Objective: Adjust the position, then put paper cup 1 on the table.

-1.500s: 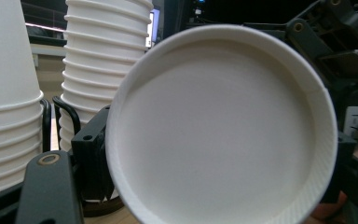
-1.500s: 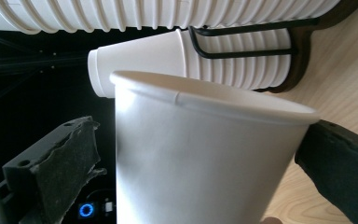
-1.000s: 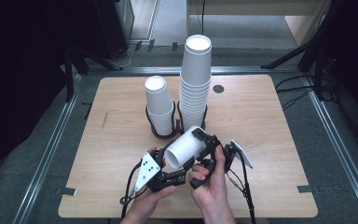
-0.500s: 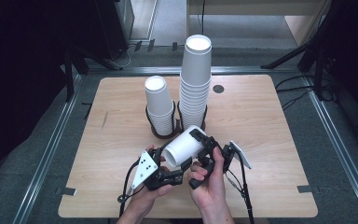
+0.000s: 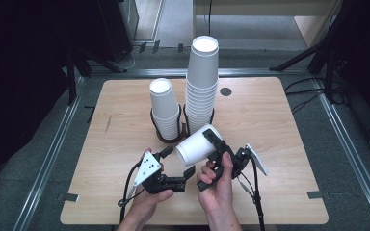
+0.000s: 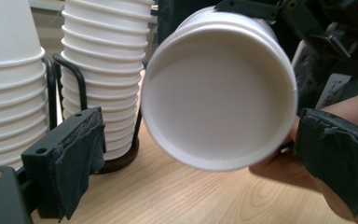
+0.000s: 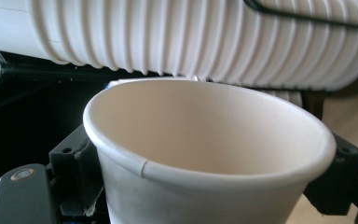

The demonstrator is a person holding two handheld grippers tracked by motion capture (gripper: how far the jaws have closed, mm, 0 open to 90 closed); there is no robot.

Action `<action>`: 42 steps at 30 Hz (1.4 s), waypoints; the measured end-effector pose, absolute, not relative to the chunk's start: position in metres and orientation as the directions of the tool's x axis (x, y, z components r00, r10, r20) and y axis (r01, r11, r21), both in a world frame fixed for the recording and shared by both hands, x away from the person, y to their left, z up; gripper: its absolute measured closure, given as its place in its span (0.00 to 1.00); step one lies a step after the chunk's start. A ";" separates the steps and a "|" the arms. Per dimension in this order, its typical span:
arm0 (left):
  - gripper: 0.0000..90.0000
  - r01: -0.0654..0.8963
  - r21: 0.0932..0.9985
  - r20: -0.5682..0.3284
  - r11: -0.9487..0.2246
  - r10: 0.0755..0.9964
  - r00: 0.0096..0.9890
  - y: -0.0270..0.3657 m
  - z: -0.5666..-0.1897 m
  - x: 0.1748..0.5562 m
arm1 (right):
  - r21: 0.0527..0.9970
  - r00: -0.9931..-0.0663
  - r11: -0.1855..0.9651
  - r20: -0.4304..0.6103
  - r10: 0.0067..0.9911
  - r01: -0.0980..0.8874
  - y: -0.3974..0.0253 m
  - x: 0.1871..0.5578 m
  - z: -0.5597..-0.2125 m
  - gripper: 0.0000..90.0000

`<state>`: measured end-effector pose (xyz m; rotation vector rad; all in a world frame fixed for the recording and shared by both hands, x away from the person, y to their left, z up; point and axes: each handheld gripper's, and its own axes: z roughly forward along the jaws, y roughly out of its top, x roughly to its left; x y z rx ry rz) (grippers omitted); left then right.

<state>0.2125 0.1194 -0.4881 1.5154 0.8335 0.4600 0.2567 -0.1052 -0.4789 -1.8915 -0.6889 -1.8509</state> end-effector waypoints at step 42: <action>0.03 0.261 0.963 -0.233 0.074 0.718 0.656 0.131 -0.488 0.215 | 0.975 -0.223 -0.217 0.223 0.949 0.049 -0.127 0.255 -0.440 0.16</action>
